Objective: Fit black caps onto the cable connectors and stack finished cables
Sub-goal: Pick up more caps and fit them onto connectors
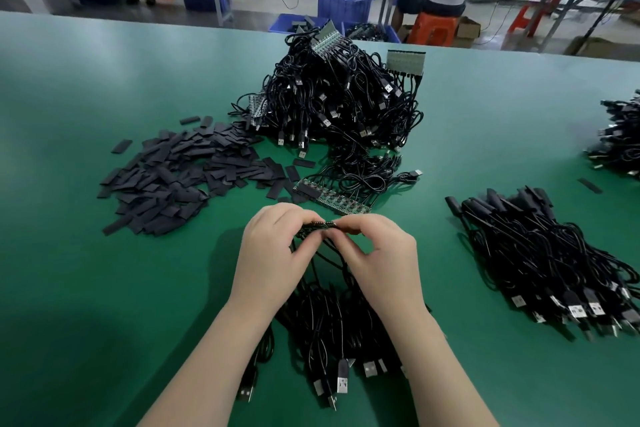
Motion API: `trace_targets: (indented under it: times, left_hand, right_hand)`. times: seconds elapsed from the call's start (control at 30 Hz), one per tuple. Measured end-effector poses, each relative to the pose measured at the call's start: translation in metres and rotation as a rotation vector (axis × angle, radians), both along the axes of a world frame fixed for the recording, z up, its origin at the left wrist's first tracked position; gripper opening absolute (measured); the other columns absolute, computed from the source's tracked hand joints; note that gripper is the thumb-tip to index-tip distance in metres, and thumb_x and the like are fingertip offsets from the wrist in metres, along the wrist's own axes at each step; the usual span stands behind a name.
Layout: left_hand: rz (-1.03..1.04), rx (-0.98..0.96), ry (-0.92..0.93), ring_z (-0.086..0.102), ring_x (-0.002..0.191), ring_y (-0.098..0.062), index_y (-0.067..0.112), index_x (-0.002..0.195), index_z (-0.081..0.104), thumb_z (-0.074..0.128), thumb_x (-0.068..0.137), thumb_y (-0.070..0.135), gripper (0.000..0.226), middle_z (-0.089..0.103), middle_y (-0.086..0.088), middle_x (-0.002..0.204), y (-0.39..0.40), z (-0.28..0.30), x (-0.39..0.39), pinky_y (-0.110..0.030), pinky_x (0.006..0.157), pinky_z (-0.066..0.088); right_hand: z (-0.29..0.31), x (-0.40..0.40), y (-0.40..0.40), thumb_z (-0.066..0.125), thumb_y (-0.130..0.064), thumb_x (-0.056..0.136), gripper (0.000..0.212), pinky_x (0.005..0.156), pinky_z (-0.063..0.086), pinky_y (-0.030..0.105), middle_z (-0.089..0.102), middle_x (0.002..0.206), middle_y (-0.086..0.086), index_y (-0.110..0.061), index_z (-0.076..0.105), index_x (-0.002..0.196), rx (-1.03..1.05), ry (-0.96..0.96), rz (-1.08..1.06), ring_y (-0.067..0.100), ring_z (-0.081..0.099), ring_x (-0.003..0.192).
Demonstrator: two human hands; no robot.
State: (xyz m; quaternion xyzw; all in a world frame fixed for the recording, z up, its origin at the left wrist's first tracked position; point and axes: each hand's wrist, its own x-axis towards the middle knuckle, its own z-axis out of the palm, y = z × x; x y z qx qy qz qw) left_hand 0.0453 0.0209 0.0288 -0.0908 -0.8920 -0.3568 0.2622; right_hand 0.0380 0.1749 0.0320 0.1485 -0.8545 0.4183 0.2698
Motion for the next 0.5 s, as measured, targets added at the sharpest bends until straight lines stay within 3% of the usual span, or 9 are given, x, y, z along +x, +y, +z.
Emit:
trace_targets:
  times: [0.1,0.2,0.5]
  left_hand:
    - [-0.022,0.078,-0.044,0.052,0.097,0.004,0.023,0.092,0.072,0.076,0.080,0.013,0.016,0.061,0.025,0.092,-0.0004,0.0039,0.0007,-0.011,0.090,0.037]
    - [-0.066,0.096,-0.082,0.053,0.100,0.009,0.027,0.091,0.073,0.075,0.081,0.014,0.016,0.058,0.035,0.091,-0.0016,0.0064,0.0004,-0.022,0.091,0.043]
    - [-0.018,0.129,-0.062,0.055,0.095,0.009,0.026,0.086,0.075,0.077,0.080,0.013,0.015,0.058,0.036,0.082,0.0016,0.0078,0.0027,-0.017,0.083,0.044]
  right_hand:
    - [-0.0008,0.0001,0.0001,0.079,-0.016,0.083,0.009,0.077,0.055,0.030,0.071,0.086,-0.012,-0.018,0.076,0.090,0.006,0.004,0.014,0.010,0.065,0.083]
    - [-0.0014,0.0015,-0.0002,0.077,-0.012,0.084,0.006,0.078,0.054,0.029,0.072,0.087,-0.008,-0.014,0.076,0.089,0.003,0.038,0.048,0.011,0.066,0.084]
    - [-0.0033,0.0008,-0.0019,0.079,-0.006,0.081,0.006,0.073,0.051,0.020,0.070,0.079,-0.004,-0.010,0.074,0.083,-0.031,0.090,0.031,0.006,0.061,0.077]
